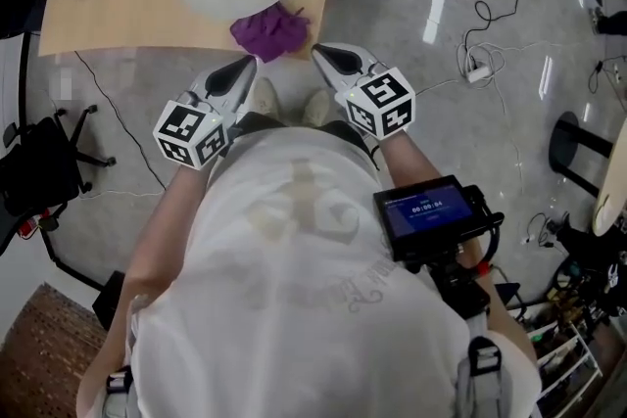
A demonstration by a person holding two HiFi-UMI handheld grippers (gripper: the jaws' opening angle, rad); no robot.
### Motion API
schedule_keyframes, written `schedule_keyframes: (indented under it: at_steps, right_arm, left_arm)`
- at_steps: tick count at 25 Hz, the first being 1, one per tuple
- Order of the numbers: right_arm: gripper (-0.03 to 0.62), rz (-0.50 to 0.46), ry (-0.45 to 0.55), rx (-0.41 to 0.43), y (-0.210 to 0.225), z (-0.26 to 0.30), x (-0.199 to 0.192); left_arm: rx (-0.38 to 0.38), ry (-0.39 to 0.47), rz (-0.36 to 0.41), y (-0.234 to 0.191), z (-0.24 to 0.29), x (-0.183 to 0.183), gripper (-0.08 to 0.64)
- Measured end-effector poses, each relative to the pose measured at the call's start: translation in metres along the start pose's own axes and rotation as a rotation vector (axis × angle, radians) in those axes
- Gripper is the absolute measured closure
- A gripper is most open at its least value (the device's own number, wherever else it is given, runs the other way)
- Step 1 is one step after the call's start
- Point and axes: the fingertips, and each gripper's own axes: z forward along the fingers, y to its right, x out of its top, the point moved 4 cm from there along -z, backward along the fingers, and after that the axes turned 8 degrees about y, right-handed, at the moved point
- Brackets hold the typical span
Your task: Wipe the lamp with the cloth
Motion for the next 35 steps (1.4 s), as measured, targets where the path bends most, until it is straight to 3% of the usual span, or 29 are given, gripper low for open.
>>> schedule_keyframes:
  at_steps: [10, 15, 23, 26, 31, 35]
  right_arm:
    - [0.578, 0.007, -0.112, 0.006, -0.01, 0.018, -0.022]
    - [0.578, 0.018, -0.139, -0.044, -0.001, 0.025, -0.031]
    - [0.576, -0.019, -0.151, -0.045, 0.016, 0.047, -0.03]
    - [0.461, -0.043, -0.147, -0.087, 0.026, 0.059, -0.026]
    - [0.24, -0.125, -0.238, -0.158, 0.043, 0.084, -0.029]
    - [0.146, -0.124, -0.326, -0.142, 0.043, 0.115, -0.043]
  left_arm:
    - [0.024, 0.004, -0.067, -0.016, -0.007, -0.015, 0.559]
    - [0.045, 0.002, -0.097, -0.026, -0.013, -0.027, 0.558]
    - [0.114, 0.053, -0.133, -0.031, -0.029, -0.029, 0.558]
    - [0.132, 0.063, -0.133, -0.036, -0.043, -0.031, 0.558]
    - [0.179, 0.087, -0.139, -0.049, -0.067, -0.031, 0.558]
    - [0.212, 0.089, -0.128, -0.058, -0.087, -0.029, 0.558]
